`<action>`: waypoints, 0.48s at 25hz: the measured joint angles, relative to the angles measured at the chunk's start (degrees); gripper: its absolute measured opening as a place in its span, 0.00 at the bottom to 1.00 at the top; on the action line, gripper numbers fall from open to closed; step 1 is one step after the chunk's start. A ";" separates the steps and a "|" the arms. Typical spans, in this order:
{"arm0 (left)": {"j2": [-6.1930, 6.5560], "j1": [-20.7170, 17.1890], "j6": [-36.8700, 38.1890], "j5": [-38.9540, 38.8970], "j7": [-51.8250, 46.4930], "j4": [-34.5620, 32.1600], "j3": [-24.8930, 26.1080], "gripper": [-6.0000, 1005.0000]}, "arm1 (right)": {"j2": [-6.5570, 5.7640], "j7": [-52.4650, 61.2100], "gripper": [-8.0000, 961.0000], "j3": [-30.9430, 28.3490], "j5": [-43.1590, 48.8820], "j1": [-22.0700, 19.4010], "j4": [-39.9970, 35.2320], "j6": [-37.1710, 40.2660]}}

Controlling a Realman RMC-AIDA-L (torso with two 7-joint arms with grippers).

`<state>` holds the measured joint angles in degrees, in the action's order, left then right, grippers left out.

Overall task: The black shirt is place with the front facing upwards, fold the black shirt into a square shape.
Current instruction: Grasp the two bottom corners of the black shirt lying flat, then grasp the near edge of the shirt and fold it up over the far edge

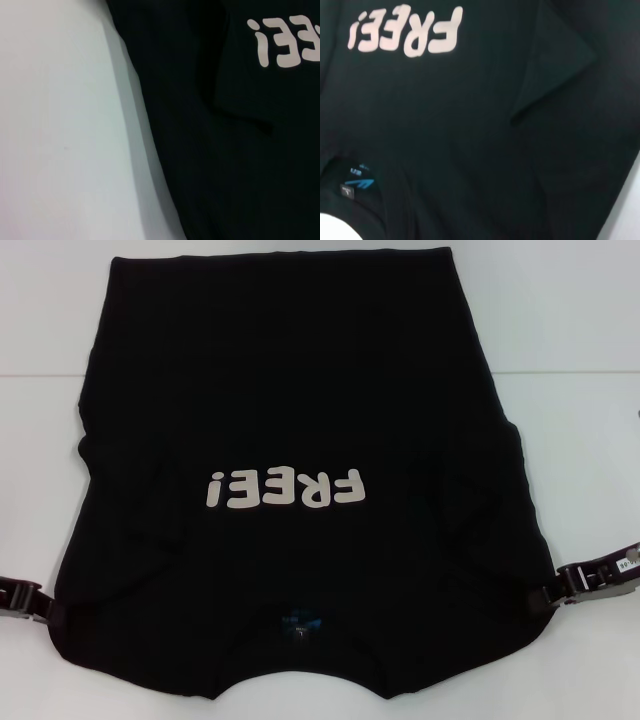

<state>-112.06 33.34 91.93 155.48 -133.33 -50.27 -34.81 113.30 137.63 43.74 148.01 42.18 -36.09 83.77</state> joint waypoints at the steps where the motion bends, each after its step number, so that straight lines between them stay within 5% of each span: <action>1: 0.00 0.01 0.00 0.00 0.00 0.01 0.00 0.05 | 0.00 0.01 0.20 0.20 0.00 0.02 -0.02 0.00; 12: 0.75 0.35 0.69 0.26 -0.09 2.04 -0.03 0.05 | -1.21 -0.74 0.05 -0.17 -0.71 0.14 -0.31 2.36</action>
<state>-111.31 33.69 92.61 155.74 -133.42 -48.23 -34.83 112.09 136.89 43.57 147.30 42.32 -36.40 86.12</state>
